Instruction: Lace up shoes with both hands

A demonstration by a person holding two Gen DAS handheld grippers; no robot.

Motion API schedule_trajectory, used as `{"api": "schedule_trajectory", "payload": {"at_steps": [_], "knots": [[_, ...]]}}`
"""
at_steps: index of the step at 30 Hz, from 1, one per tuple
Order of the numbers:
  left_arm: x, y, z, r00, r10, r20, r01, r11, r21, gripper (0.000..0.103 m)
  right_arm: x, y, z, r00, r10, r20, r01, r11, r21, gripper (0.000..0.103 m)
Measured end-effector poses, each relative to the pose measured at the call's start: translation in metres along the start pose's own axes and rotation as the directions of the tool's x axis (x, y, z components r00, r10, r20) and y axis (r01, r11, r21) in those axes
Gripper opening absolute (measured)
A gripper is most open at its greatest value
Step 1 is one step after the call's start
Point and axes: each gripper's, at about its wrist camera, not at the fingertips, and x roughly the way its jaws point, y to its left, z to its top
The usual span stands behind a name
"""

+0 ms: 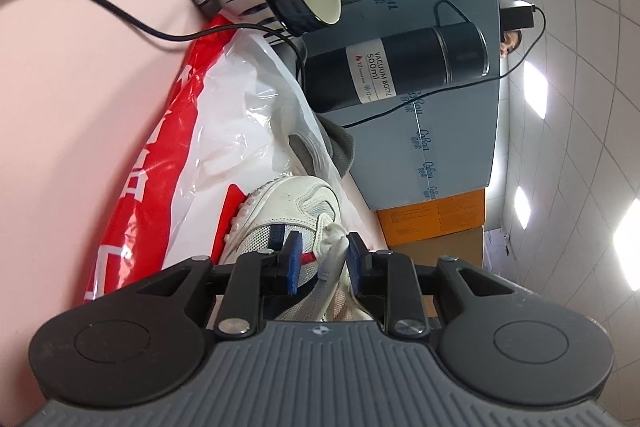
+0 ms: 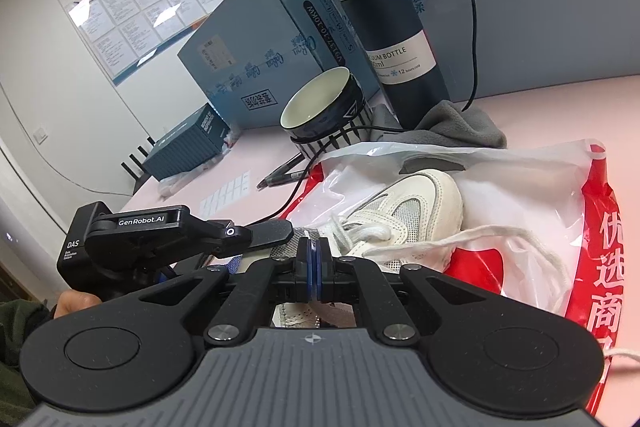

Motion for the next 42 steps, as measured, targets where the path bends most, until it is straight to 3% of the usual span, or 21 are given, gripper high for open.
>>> {"api": "schedule_trajectory", "payload": {"at_steps": [10, 19, 21, 29, 38, 42], "knots": [[0.001, 0.003, 0.0, 1.0, -0.006, 0.0, 0.006, 1.0, -0.014, 0.024, 0.007, -0.004, -0.001, 1.0, -0.008, -0.021, 0.008, 1.0, 0.023, 0.002], [0.001, 0.002, 0.0, 1.0, -0.002, 0.0, 0.002, 1.0, -0.008, 0.024, 0.013, -0.029, -0.006, 0.999, 0.037, -0.016, -0.032, 0.97, 0.241, 0.001], [0.001, 0.002, 0.0, 1.0, -0.001, 0.002, 0.001, 1.0, -0.008, 0.024, 0.013, -0.026, -0.005, 0.999, 0.036, -0.015, -0.031, 0.974, 0.225, 0.001], [0.001, 0.002, 0.0, 1.0, 0.004, 0.003, -0.004, 1.0, -0.004, 0.025, 0.011, 0.007, -0.001, 0.998, -0.036, -0.052, 0.032, 0.997, -0.075, 0.003], [0.001, 0.003, 0.0, 1.0, 0.002, 0.001, -0.002, 1.0, -0.004, 0.025, 0.012, 0.034, -0.004, 0.988, -0.145, -0.055, 0.118, 0.933, -0.34, 0.015], [0.001, 0.002, 0.0, 1.0, 0.002, 0.0, -0.002, 1.0, -0.002, 0.026, 0.017, 0.04, -0.006, 0.983, -0.174, -0.063, 0.134, 0.904, -0.406, 0.015]]}}
